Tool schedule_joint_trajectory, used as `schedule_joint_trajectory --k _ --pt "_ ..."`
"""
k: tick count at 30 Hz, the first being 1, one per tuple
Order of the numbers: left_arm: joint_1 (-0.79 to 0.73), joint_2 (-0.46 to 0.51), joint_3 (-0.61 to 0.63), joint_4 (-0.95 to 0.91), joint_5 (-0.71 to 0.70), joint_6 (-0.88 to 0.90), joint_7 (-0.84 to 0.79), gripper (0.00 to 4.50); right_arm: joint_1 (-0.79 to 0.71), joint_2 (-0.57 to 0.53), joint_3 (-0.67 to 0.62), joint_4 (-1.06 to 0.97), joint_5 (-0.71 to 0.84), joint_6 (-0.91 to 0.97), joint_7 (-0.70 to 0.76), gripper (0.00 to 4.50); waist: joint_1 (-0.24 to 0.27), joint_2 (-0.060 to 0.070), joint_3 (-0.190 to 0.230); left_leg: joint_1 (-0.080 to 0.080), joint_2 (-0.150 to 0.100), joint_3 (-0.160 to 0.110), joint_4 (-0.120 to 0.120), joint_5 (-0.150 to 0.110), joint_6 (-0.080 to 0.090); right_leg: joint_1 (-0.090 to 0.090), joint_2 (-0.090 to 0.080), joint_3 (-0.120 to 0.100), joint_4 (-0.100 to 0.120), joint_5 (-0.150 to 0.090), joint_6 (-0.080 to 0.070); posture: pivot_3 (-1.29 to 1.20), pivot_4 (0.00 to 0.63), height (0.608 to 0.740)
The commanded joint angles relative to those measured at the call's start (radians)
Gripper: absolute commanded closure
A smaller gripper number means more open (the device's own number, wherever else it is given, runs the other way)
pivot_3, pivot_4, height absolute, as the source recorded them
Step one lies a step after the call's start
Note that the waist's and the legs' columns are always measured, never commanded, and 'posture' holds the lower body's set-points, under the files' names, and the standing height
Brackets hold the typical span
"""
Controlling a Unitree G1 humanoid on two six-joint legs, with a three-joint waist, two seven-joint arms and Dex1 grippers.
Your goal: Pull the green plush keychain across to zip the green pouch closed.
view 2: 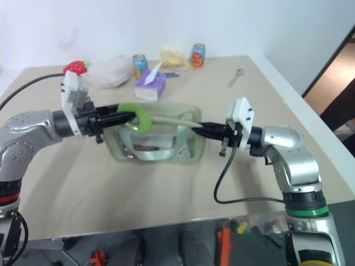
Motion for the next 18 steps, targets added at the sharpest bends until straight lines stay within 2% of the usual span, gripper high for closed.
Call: schedule_joint_trajectory --k 1,6,13,18 --pt "-0.055 -0.022 0.043 0.020 -0.021 0.017 0.009 1.77 -0.003 -0.009 -0.013 -0.033 0.003 -0.009 -0.006 4.50 0.000 0.000 0.000 0.000 0.000 0.000 0.000 0.000 0.000 0.000 0.000 0.000 0.000 0.000 0.000 0.00 0.150 0.740" --pt "-0.078 -0.014 0.062 0.036 -0.031 0.044 -0.015 0.09 -0.003 -0.006 -0.008 -0.027 0.000 -0.015 -0.004 4.50 -0.001 0.000 0.000 0.000 0.000 0.001 0.001 0.000 0.000 0.000 0.000 0.001 0.000 0.001 0.001 0.00 0.150 0.740" --pt "-0.048 0.077 0.133 0.033 -0.045 0.086 -0.066 0.03 -0.020 0.006 0.005 -0.002 -0.005 -0.029 0.007 4.50 -0.002 0.000 0.000 0.000 0.000 0.001 0.001 0.000 0.000 -0.001 0.000 0.001 0.000 0.000 0.001 0.00 0.150 0.740" --pt "0.118 0.126 0.279 -0.055 -0.052 0.084 -0.026 0.03 -0.032 0.012 0.011 0.016 -0.006 -0.037 0.019 4.50 -0.007 0.000 0.000 0.000 0.001 0.002 0.000 0.000 0.000 -0.001 0.000 0.002 0.000 0.000 0.001 0.00 0.150 0.740"
